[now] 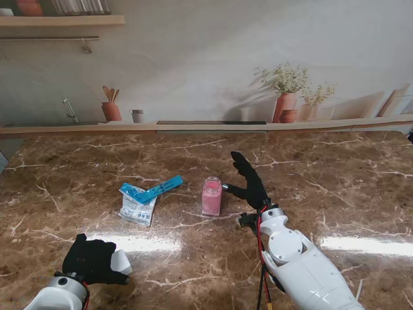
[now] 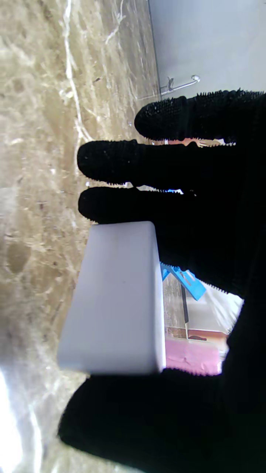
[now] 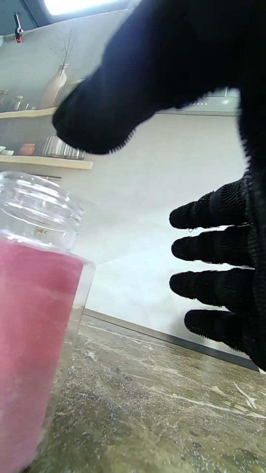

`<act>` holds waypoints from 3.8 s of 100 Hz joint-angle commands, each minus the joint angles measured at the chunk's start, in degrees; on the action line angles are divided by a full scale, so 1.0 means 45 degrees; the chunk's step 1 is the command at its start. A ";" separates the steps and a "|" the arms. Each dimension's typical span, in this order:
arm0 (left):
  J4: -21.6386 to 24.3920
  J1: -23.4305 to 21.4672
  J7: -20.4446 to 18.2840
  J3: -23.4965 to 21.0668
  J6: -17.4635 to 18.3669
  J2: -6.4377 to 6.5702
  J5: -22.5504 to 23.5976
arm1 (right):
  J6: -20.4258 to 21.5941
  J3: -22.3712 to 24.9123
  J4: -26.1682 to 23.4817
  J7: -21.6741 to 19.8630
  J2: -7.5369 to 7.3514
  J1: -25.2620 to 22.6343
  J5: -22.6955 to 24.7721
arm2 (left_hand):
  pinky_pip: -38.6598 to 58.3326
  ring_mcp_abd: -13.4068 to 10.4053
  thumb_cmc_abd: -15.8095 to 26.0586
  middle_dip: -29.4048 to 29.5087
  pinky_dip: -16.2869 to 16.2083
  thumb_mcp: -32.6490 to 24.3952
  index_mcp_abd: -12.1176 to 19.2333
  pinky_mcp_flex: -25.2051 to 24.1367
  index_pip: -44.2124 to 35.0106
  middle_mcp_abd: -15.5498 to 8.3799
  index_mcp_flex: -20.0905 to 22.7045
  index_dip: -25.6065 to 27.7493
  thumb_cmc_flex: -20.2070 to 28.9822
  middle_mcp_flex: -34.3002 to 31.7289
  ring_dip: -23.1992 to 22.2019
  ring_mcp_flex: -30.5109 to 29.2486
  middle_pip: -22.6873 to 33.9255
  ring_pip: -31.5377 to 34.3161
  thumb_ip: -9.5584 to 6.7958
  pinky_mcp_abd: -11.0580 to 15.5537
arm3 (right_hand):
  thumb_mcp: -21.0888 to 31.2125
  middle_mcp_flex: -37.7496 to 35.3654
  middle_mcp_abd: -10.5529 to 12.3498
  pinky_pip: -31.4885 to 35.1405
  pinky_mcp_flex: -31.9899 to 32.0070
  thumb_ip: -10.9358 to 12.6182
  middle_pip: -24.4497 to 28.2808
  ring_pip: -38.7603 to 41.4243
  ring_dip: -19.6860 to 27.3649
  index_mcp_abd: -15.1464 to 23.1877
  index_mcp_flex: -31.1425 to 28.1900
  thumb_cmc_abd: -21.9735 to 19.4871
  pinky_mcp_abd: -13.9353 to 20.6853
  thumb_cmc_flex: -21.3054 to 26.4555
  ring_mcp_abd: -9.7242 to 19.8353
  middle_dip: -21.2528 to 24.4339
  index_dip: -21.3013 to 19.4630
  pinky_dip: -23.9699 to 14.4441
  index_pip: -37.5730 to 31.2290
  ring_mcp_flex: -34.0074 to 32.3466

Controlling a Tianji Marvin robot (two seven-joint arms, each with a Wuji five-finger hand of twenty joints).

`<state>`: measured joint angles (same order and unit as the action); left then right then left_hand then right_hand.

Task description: Fill the seasoning bottle

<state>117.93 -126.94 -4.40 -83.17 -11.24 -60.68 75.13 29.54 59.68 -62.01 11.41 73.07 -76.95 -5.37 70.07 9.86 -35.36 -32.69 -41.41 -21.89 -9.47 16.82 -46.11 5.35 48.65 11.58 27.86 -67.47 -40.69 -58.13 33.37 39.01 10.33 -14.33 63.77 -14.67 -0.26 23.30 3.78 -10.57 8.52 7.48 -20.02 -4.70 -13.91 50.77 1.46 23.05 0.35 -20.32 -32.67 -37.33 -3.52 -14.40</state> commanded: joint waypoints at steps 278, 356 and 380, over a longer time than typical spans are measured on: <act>-0.2627 0.6881 -0.5280 0.1228 -0.3054 0.0296 -0.1774 | -0.0157 0.0436 0.0021 -0.0709 -0.0157 -0.0169 -0.0203 | -0.8213 0.0112 0.3983 0.2858 0.1633 0.4878 -0.0912 -0.4785 0.8374 0.0700 -0.5707 -0.0457 0.1201 1.0945 0.2373 0.9799 -0.4119 -0.5966 -0.2080 0.0952 | -0.0998 -0.0428 0.0158 -0.0111 -0.0153 0.0614 -0.0252 -0.0045 0.0224 0.0716 -0.0155 -0.1074 0.0108 -0.0009 0.0263 0.0163 0.0283 0.0079 0.0072 -0.0180; -0.6735 1.1569 -0.7021 0.4819 -0.5924 0.1051 -0.6986 | 0.0005 0.0575 -0.0178 -0.0515 -0.0180 -0.0308 -0.0028 | -1.1717 -0.0001 0.2909 -0.0386 -0.0500 0.5040 -0.0120 -0.4887 0.8067 0.0153 -0.5909 0.0924 0.1458 1.2780 0.0353 1.1267 -0.3570 -0.6013 -0.1891 0.1380 | -0.0945 -0.0638 0.0200 0.0148 -0.0423 0.0661 -0.0191 0.0011 0.0171 0.0841 -0.0395 -0.1223 -0.0203 0.0072 0.0347 0.0123 0.0309 -0.0078 -0.0022 -0.0233; -0.7290 1.2207 -0.6187 0.6161 -0.7133 0.1028 -0.7540 | 0.0029 0.0512 -0.0185 -0.0696 -0.0165 -0.0303 -0.0363 | -1.1321 -0.0013 0.3030 -0.0358 -0.0781 0.5043 -0.0718 -0.4884 0.7507 0.0549 -0.6260 0.1510 0.1325 1.2837 0.0478 1.1303 -0.3598 -0.6082 -0.1872 0.1458 | -0.0901 -0.0906 0.0247 0.0265 -0.0530 0.0674 -0.0092 0.0121 0.0120 0.0897 -0.0542 -0.1287 -0.0323 0.0079 0.0324 0.0067 0.0316 -0.0153 -0.0096 -0.0436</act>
<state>86.46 -71.71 -31.81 -55.35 -45.17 -55.43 41.45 29.86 62.11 -62.89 9.17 72.25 -78.00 -7.24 18.56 8.79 -20.79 -34.22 -43.54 -1.60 -12.02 -4.73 -8.59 7.11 19.25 16.11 34.12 -10.90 -39.07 -8.94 17.64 12.66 2.95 -7.47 60.11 -18.08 -0.29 23.30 1.91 -9.40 8.45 7.48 -19.98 -2.55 -15.15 45.42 -0.66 23.10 0.35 -20.32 -32.03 -37.33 -3.56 -15.07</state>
